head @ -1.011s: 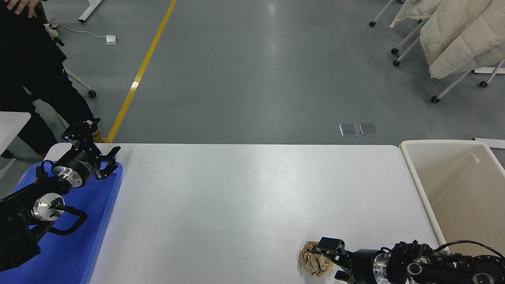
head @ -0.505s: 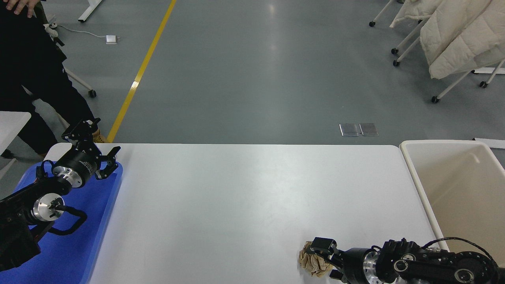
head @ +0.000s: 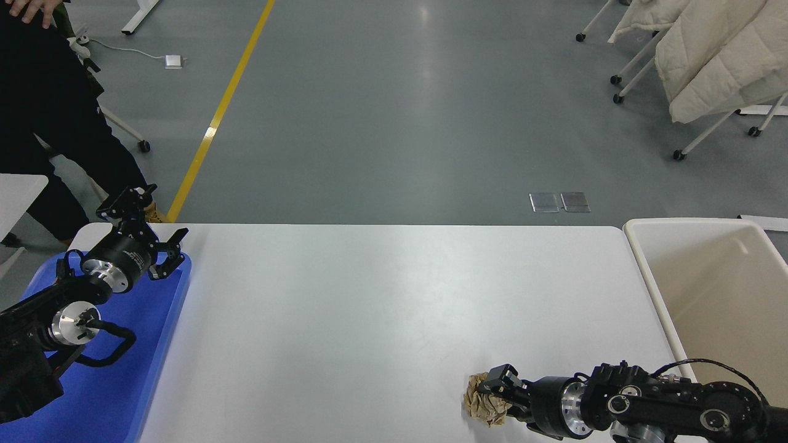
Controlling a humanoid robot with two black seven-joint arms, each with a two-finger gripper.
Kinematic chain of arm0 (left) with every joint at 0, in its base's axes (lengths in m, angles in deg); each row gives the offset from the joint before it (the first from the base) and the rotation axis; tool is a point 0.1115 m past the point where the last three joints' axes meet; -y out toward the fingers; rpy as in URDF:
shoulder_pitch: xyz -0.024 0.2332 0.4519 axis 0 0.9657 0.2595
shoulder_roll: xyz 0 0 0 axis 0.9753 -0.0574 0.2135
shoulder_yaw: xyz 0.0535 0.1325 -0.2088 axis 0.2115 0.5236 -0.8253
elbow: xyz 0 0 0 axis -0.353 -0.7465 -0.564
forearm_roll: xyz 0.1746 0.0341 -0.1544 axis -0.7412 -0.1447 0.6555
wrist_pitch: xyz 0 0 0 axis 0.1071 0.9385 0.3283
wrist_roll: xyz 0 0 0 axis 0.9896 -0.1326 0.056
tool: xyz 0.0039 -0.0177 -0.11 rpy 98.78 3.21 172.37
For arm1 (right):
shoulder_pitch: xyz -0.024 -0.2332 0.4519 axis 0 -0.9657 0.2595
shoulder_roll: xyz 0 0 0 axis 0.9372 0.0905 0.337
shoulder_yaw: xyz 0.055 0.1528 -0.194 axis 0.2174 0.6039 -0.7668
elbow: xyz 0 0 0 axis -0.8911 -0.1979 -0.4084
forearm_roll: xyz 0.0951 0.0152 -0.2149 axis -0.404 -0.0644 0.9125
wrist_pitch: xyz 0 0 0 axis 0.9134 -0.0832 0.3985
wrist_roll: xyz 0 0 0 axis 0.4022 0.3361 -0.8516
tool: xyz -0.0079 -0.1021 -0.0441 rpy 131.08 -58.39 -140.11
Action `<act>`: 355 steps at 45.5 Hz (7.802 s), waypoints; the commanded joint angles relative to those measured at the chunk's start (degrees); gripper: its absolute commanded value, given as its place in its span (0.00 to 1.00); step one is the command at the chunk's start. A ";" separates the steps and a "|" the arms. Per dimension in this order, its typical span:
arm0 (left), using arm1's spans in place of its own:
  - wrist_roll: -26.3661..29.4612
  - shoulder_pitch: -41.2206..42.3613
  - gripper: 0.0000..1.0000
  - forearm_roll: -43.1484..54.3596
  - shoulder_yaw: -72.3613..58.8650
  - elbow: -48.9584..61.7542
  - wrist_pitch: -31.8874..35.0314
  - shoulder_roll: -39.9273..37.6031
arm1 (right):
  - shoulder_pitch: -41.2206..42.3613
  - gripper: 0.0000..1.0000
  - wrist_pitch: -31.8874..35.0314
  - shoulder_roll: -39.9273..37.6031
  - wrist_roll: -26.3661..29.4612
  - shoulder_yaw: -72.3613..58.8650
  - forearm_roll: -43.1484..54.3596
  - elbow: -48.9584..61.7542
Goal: Clean the table surface
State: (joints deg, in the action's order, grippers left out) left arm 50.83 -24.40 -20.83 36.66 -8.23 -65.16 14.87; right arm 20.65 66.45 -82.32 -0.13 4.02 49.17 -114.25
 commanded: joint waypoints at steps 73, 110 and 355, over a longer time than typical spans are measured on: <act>0.00 0.08 1.00 0.04 0.00 0.00 0.00 0.00 | 24.05 0.00 51.13 -62.04 -0.02 10.61 -0.43 -17.93; 0.00 0.00 1.00 0.04 0.00 0.00 0.00 0.00 | 29.94 0.00 51.58 -63.02 0.07 10.87 2.55 -6.68; 0.09 0.00 1.00 -0.04 0.00 0.00 0.00 0.00 | -14.36 1.00 6.22 30.85 -28.50 66.42 3.78 31.03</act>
State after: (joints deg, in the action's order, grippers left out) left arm 50.86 -24.39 -20.87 36.66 -8.24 -65.16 14.87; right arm 6.40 71.69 -53.42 -27.42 68.70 52.12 -86.00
